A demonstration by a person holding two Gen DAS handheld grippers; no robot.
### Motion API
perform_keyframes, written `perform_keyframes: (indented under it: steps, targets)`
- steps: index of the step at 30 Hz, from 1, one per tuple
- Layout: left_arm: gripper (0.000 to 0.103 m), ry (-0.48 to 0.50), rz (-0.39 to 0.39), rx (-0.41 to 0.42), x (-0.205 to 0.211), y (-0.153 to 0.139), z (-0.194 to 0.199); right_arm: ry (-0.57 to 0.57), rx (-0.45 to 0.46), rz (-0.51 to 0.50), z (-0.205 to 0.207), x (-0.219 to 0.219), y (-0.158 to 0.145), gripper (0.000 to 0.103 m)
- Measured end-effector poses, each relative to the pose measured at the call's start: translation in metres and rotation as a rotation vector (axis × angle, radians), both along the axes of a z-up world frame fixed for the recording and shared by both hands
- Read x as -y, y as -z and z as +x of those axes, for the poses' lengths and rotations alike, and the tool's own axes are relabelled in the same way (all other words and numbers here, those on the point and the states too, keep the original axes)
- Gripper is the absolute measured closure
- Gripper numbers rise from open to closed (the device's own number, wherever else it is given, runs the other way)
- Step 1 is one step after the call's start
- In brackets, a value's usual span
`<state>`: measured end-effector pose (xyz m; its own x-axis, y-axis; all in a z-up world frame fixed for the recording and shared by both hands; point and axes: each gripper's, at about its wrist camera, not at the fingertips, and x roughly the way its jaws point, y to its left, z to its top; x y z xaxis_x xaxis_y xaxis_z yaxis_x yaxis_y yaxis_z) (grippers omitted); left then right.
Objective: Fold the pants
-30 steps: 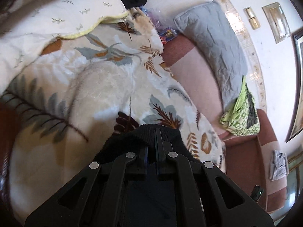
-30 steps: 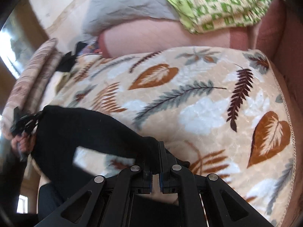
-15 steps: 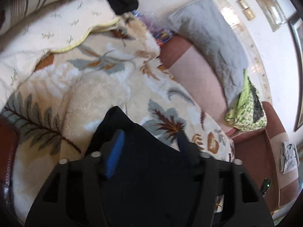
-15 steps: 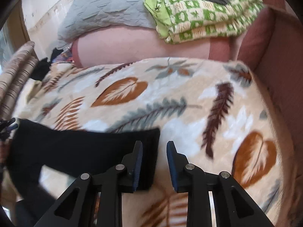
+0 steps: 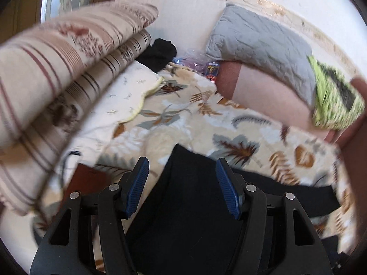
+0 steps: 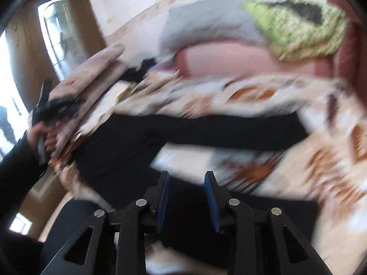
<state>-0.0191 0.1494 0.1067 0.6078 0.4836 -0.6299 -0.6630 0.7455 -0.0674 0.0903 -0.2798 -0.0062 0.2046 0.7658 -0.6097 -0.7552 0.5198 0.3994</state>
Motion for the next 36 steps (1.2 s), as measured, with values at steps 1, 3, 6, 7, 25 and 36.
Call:
perform_keyframes:
  steps: [1,3,6,7,25,36]
  targets:
    - [0.042,-0.004,0.023,-0.017,0.007,0.0,-0.002,-0.016,-0.025,-0.017,-0.006,-0.006,0.011,0.073]
    - [0.042,-0.002,0.074,-0.045,0.023,0.002,-0.006,-0.05,-0.034,-0.096,-0.014,-0.02,0.02,0.073]
    - [0.042,0.005,0.106,-0.062,0.043,0.006,-0.012,-0.018,-0.041,-0.085,-0.013,-0.017,0.02,0.073]
    - [0.042,0.007,0.107,-0.06,0.047,0.008,-0.014,0.003,-0.05,-0.092,-0.012,-0.016,0.022,0.073]
    - [0.042,0.095,0.066,-0.057,0.076,0.03,-0.017,0.053,-0.078,-0.032,0.001,0.005,0.022,0.073]
    - [0.035,0.191,0.171,0.017,0.055,0.034,-0.058,0.259,0.35,-0.116,-0.029,0.006,-0.036,0.024]
